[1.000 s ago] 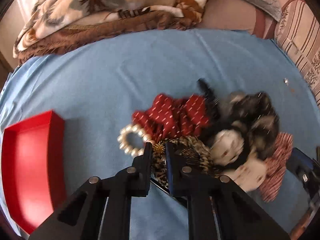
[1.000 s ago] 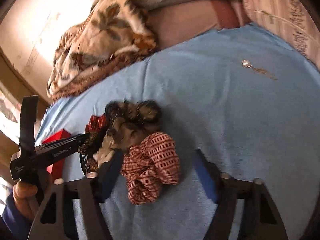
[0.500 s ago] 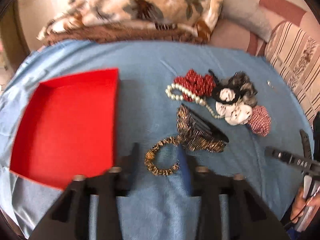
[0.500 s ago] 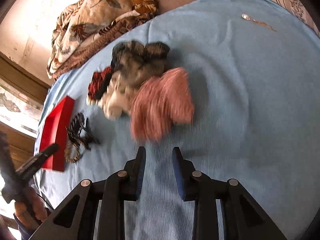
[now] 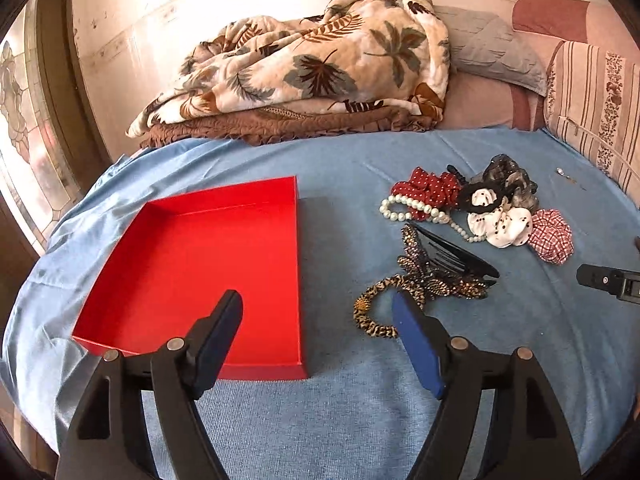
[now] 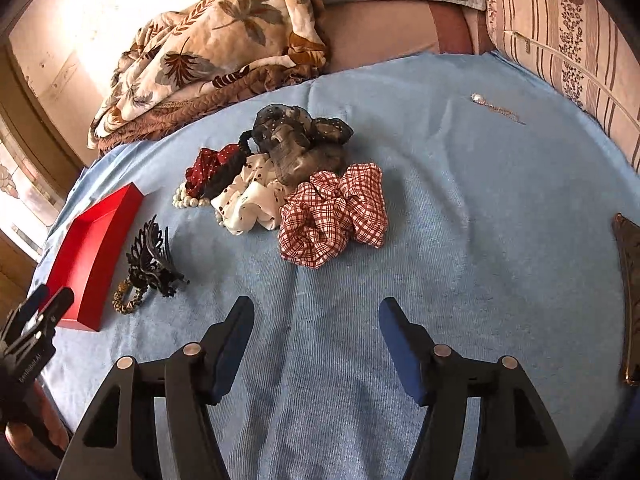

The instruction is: Organize jewelry

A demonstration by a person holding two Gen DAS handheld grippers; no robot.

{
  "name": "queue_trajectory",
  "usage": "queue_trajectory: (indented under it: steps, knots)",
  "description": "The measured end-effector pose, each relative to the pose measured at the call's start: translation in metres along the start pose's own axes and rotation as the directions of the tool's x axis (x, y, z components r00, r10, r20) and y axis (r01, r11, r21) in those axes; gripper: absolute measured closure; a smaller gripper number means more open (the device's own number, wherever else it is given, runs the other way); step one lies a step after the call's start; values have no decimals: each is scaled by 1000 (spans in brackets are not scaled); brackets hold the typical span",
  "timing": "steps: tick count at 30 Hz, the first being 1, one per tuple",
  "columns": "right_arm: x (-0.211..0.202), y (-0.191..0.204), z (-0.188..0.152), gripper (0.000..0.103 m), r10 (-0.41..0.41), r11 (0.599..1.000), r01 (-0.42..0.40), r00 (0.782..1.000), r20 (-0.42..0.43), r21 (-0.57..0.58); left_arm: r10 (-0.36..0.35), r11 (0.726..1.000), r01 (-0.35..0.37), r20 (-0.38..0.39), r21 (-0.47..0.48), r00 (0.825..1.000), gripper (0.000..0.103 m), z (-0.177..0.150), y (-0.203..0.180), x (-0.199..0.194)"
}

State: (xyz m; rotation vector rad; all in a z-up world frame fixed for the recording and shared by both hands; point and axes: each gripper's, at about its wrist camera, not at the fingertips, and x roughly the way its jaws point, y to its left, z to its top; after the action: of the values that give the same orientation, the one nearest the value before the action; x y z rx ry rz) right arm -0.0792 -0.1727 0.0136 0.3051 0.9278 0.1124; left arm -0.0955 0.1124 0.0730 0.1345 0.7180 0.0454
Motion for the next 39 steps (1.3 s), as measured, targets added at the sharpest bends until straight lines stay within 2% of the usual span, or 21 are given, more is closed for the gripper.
queue_trajectory:
  steps: [6, 12, 19, 23, 33, 39]
  knots:
    - [4, 0, 4, 34, 4, 1000, -4, 1000, 6, 7, -56, 998, 56, 30, -6, 998, 27, 0, -1, -3]
    - [10, 5, 5, 34, 48, 999, -47, 999, -15, 6, -88, 995, 88, -7, 36, 996, 27, -3, -13, 3]
    - [8, 15, 4, 34, 22, 999, -22, 1000, 10, -34, -116, 992, 119, -63, 49, 991, 27, -8, -26, 12]
    - [10, 18, 4, 34, 6, 999, -6, 1000, 14, -52, -152, 987, 156, -85, 36, 985, 31, -10, -30, 12]
    - [13, 25, 0, 33, -34, 994, 36, 999, 18, -103, -158, 986, 163, -108, 39, 982, 31, -12, -34, 12]
    - [14, 24, -1, 32, -32, 994, 34, 999, 16, -100, -165, 986, 168, -136, 7, 977, 31, -13, -29, 19]
